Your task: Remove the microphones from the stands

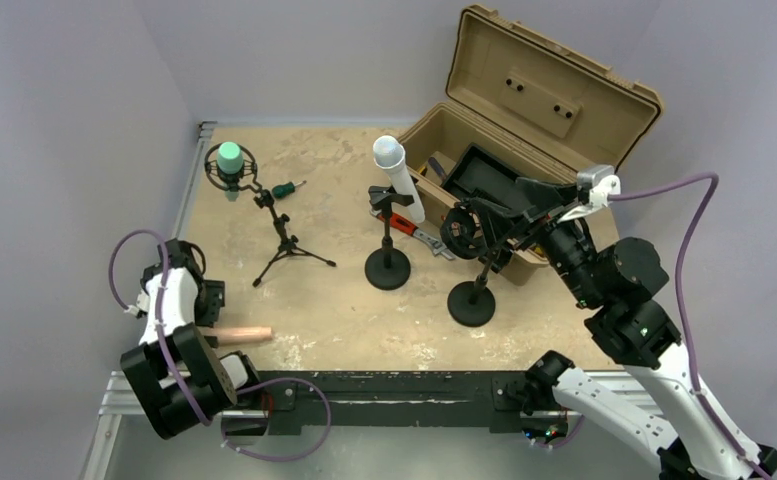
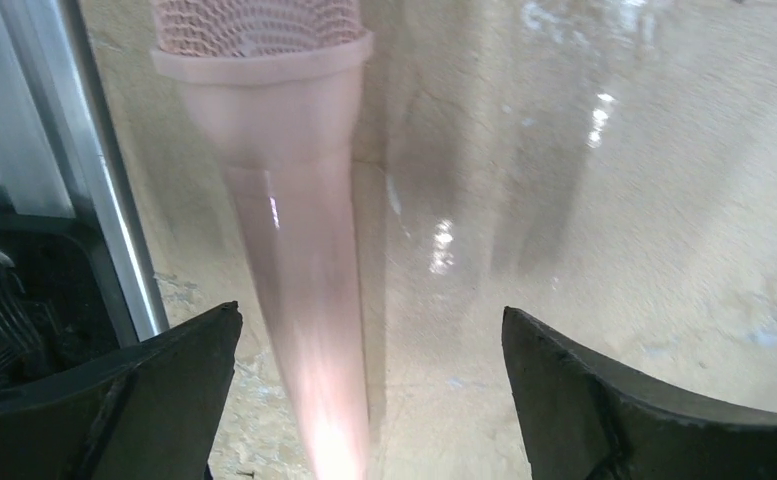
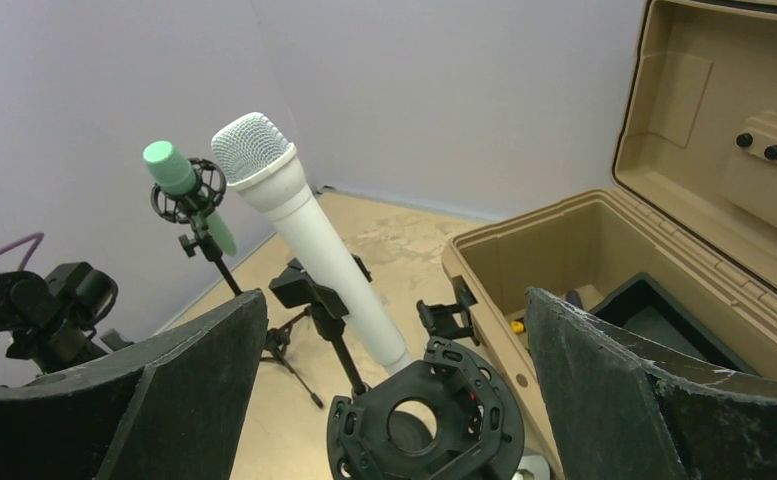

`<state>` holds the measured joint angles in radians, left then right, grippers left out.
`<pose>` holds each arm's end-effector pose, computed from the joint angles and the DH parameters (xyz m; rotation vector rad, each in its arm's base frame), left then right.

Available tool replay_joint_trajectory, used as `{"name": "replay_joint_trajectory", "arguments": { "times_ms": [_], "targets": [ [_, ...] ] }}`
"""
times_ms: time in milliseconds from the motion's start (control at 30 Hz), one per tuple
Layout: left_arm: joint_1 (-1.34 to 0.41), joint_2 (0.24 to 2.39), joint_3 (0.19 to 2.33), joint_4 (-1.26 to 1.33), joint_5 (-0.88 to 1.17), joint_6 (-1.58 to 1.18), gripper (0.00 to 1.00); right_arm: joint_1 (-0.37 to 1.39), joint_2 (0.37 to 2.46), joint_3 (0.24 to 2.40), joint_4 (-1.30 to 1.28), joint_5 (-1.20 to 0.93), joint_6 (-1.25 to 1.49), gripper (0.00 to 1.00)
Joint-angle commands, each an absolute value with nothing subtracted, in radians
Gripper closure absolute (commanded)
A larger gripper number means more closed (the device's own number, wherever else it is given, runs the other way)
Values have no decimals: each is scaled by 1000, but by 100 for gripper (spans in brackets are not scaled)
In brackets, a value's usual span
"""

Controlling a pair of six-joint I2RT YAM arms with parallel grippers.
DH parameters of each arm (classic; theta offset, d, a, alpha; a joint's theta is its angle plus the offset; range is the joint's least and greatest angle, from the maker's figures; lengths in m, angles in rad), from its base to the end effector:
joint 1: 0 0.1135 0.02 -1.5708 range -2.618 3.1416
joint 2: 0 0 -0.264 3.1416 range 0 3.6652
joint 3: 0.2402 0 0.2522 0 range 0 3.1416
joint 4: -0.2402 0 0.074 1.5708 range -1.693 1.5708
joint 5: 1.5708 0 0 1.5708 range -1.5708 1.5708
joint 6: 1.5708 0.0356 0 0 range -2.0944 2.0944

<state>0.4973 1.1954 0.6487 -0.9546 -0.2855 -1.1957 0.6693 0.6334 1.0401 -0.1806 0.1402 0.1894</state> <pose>0.1456 0.0905 0.1751 -2.2246 1.9484 0.3642 0.0932 0.0674 0.4463 -0.2081 1.3587 0.6286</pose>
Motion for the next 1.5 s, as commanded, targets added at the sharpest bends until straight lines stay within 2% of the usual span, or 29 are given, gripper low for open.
{"name": "replay_joint_trajectory", "arguments": {
  "times_ms": [0, 100, 300, 433, 600, 833, 967, 1133, 1267, 1467],
  "targets": [
    [500, 1089, 671, -913, -216, -1105, 0, 672, 653, 1075, -180, 162, 193, 1],
    [454, 1008, 690, -907, -175, -1060, 0, 671, 662, 1080, -188, 177, 198, 1],
    [238, 826, 765, -968, -221, -1035, 0, 672, 700, 1089, -206, 175, 220, 1],
    [143, 780, 835, -950, -165, -931, 0, 671, 723, 1096, -234, 193, 235, 3],
    [-7, 730, 890, -837, -44, -795, 0, 671, 717, 1087, -279, 308, 266, 5],
    [-406, 636, 819, -534, 33, -715, 0, 672, 695, 1117, -470, 579, 398, 5],
    [-668, 665, 771, -316, -27, -671, 4, 671, 648, 1104, -556, 658, 487, 5],
    [-952, 771, 774, -131, -132, -588, 5, 671, 596, 1052, -624, 675, 566, 6],
    [-1062, 916, 843, -38, -92, -578, 12, 670, 574, 1027, -665, 653, 621, 6],
    [-1161, 1041, 894, 94, -68, -537, 12, 670, 534, 969, -685, 615, 669, 7]
  ]
}}
